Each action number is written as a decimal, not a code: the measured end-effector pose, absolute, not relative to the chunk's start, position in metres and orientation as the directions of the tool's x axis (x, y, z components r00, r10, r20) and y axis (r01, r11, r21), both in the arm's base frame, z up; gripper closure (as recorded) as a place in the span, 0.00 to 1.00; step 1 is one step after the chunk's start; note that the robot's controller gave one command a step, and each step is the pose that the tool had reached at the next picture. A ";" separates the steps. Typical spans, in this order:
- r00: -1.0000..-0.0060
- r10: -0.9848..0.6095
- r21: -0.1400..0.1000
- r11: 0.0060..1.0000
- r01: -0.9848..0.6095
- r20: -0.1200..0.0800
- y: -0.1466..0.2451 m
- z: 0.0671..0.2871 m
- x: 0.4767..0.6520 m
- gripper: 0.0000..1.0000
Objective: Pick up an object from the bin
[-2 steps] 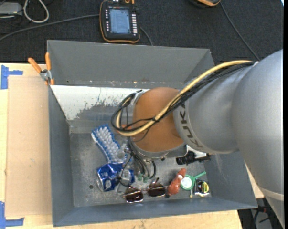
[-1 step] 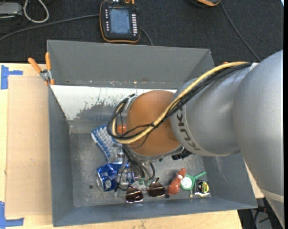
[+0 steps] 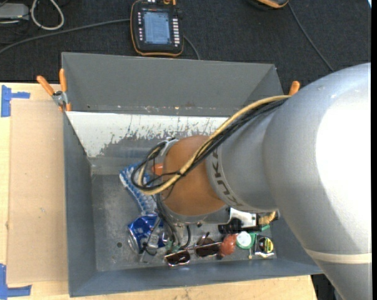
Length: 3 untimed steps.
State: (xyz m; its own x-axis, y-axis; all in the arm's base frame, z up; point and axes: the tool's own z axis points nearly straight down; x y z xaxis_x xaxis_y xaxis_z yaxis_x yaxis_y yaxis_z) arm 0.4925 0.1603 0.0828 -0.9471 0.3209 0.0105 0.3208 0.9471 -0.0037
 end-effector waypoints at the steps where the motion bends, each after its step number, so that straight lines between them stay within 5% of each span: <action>1: -0.991 0.137 0.002 0.991 0.137 0.002 0.170 0.106 0.486 1.00; 2: -0.990 0.139 0.002 0.990 0.139 0.003 0.170 0.106 0.486 1.00; 3: -0.995 0.097 0.005 0.995 0.097 -0.004 0.165 0.195 0.496 1.00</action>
Offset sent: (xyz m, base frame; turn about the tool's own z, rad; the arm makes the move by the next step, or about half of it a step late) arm 0.0000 0.0000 0.0000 0.0000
